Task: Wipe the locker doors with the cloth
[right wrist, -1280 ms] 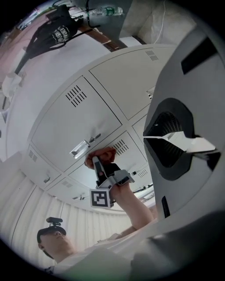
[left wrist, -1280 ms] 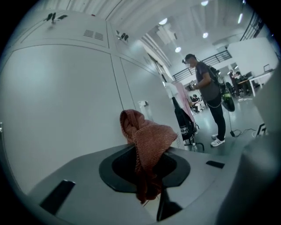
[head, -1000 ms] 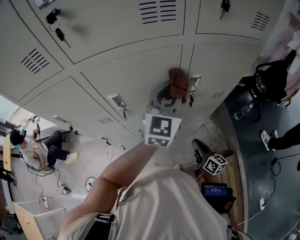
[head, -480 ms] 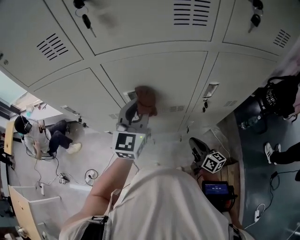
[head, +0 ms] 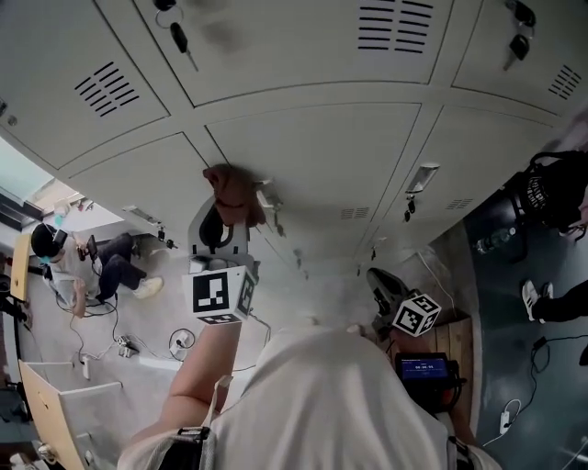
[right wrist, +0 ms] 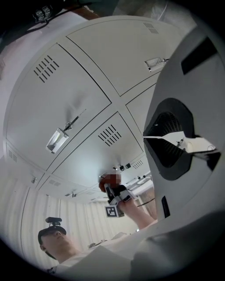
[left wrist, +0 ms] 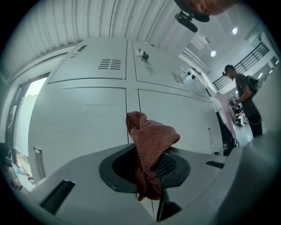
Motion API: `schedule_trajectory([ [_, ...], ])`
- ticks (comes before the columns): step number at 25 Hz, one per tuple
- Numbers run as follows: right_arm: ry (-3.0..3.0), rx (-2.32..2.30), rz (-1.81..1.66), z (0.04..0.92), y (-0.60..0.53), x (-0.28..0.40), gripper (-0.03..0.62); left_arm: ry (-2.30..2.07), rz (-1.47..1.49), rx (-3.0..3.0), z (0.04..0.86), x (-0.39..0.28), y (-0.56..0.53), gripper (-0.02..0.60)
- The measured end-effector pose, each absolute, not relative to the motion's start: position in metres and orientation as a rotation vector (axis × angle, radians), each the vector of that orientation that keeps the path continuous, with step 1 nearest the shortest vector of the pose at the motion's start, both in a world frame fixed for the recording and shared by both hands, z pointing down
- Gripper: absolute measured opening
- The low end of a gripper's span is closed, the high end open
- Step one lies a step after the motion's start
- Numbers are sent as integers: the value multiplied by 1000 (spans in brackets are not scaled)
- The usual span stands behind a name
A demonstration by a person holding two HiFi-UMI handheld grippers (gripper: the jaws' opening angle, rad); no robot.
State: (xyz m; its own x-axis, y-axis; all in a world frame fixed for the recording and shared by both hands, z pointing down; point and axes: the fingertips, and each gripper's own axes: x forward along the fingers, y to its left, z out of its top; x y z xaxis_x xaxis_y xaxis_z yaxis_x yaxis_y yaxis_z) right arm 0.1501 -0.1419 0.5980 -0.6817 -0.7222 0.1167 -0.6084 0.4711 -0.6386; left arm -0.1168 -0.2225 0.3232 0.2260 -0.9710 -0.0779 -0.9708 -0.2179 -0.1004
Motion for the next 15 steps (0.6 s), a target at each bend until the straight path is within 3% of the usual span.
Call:
schedule_trajectory([
  [15,2417,-1309,-974,599,-124,190,23,1372,-11,-2537,292,86,-240,84],
])
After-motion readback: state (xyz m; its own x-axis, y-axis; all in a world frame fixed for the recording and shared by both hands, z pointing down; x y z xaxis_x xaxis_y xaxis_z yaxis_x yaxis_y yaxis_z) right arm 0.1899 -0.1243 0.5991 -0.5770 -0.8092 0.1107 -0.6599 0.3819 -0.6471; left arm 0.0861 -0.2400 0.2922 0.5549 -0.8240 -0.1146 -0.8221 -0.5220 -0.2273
